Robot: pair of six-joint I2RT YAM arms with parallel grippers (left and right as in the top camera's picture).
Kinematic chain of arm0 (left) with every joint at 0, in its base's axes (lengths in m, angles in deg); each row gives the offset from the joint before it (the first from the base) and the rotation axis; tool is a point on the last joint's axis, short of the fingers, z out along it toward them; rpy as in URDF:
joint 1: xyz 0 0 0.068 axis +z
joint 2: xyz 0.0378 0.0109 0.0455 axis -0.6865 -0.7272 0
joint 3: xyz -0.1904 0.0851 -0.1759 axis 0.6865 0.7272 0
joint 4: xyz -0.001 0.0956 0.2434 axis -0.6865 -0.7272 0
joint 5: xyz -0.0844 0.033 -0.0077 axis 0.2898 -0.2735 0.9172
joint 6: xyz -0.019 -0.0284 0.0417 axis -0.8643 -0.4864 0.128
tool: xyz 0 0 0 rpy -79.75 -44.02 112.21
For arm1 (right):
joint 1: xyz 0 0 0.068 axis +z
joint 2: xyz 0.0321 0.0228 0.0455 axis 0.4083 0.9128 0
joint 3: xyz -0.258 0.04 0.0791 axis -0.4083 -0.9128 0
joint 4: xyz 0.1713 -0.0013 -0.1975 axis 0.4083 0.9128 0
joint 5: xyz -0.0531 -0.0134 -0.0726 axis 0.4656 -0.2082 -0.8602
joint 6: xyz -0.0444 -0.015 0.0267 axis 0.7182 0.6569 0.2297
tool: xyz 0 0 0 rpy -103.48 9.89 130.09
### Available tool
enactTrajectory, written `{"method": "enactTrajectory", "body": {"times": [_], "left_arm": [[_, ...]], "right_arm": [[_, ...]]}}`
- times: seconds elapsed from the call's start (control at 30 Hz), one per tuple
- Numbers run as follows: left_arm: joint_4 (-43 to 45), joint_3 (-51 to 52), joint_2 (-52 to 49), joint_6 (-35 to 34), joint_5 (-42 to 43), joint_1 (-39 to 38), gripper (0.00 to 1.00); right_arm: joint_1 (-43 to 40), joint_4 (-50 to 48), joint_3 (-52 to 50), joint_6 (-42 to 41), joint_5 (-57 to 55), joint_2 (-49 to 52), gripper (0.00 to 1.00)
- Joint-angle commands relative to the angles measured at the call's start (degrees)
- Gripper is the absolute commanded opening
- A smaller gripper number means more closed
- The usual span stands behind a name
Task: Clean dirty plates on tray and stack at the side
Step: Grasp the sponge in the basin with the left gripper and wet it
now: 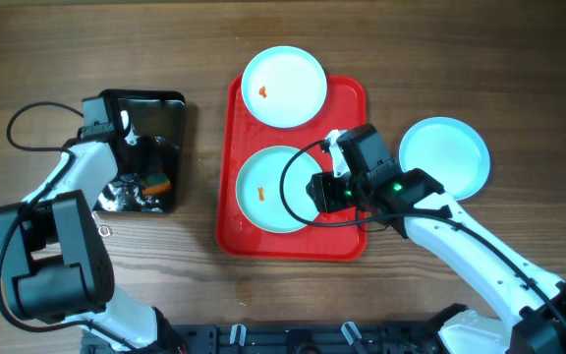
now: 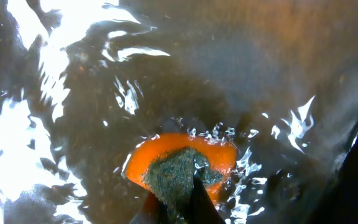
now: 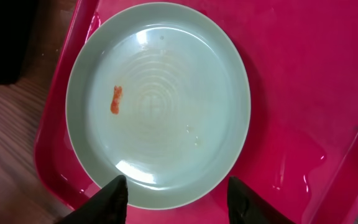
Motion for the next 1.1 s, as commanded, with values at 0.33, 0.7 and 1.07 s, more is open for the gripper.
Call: {"method": "enactTrajectory", "body": {"times": [0.33, 0.7, 1.07], "left_arm": [[-8.8, -1.8, 7.7, 3.5, -1.7, 0.0, 0.53], [-4.2, 7.6, 5.8, -2.0, -1.7, 0.0, 0.35], [-0.1, 7.7, 8.8, -1.6, -1.7, 0.0, 0.04]], "right_arm": [[-0.1, -0.5, 0.7, -1.0, 1.2, -0.8, 0.52], [-0.1, -0.6, 0.7, -1.1, 1.2, -0.8, 0.52], [-0.1, -0.9, 0.7, -1.1, 2.3, -0.8, 0.52]]}}
